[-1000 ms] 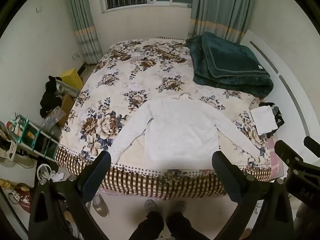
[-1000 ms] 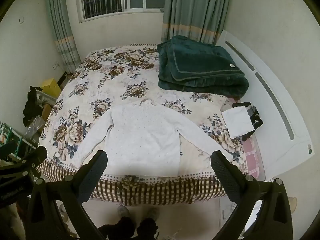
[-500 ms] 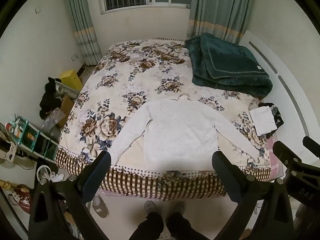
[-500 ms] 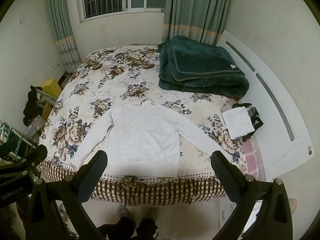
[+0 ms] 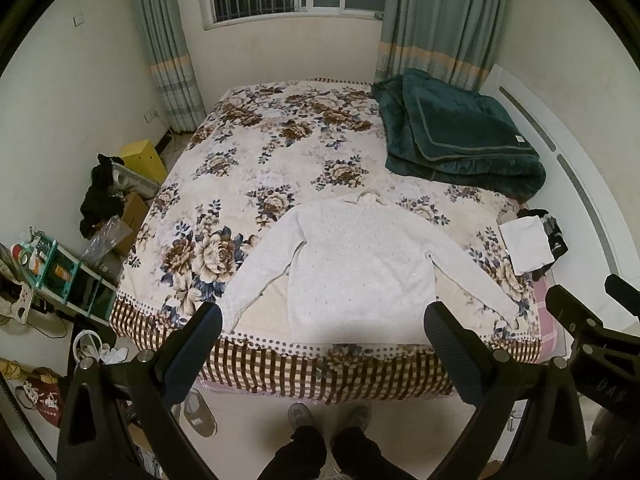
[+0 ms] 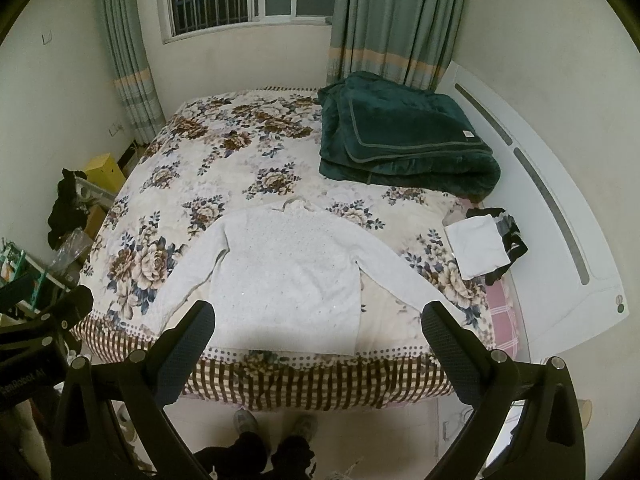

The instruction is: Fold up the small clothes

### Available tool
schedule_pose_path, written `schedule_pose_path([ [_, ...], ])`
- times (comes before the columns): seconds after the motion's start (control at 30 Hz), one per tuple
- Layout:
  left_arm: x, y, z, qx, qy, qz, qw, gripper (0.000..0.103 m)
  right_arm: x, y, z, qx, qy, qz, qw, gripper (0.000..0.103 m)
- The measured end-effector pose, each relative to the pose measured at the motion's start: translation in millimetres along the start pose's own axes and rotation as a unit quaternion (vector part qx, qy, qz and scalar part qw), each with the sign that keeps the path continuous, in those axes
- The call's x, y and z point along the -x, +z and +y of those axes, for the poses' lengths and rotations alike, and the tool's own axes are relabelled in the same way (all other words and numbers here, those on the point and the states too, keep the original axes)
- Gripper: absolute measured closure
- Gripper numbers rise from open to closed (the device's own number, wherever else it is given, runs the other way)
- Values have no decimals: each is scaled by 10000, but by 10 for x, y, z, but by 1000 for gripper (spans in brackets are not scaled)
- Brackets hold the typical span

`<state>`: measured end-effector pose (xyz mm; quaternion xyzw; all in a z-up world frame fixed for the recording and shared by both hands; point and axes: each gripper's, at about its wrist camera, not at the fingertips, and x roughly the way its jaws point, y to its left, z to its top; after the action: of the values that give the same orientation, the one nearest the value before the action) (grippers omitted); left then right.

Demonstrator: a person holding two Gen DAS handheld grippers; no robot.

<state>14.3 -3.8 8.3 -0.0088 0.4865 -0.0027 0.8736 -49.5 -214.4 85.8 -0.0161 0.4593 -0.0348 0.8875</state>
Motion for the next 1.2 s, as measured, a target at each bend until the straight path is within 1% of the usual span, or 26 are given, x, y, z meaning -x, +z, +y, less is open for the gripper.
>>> schedule_pose_path([
  [0.2, -38, 124, -46, 2, 4, -10, 10000, 0, 6, 8, -8, 4, 5, -1, 10000, 0],
  [0.27, 65, 6, -6, -2, -1, -34, 10000, 0, 10, 10, -8, 0, 6, -3, 10000, 0],
  [0.37, 64, 63, -32, -12, -1, -41, 10000, 0, 2, 12, 20, 7, 11, -8, 10000, 0],
  [0.4, 94, 150, -12, 14, -4, -53, 10000, 0, 0, 14, 29, 11, 12, -8, 10000, 0],
  [0.7, 99, 113, -2, 15, 0, -71, 10000, 0, 12, 6, 28, 15, 4, -22, 10000, 0],
  [1.0, 81, 171, -8, 48, -13, -94, 9999, 0, 8, 70, 55, 20, 9, -33, 10000, 0],
  [1.2, 89, 149, 6, 41, -20, -100, 9999, 0, 2, 74, 58, 19, 11, -37, 10000, 0],
])
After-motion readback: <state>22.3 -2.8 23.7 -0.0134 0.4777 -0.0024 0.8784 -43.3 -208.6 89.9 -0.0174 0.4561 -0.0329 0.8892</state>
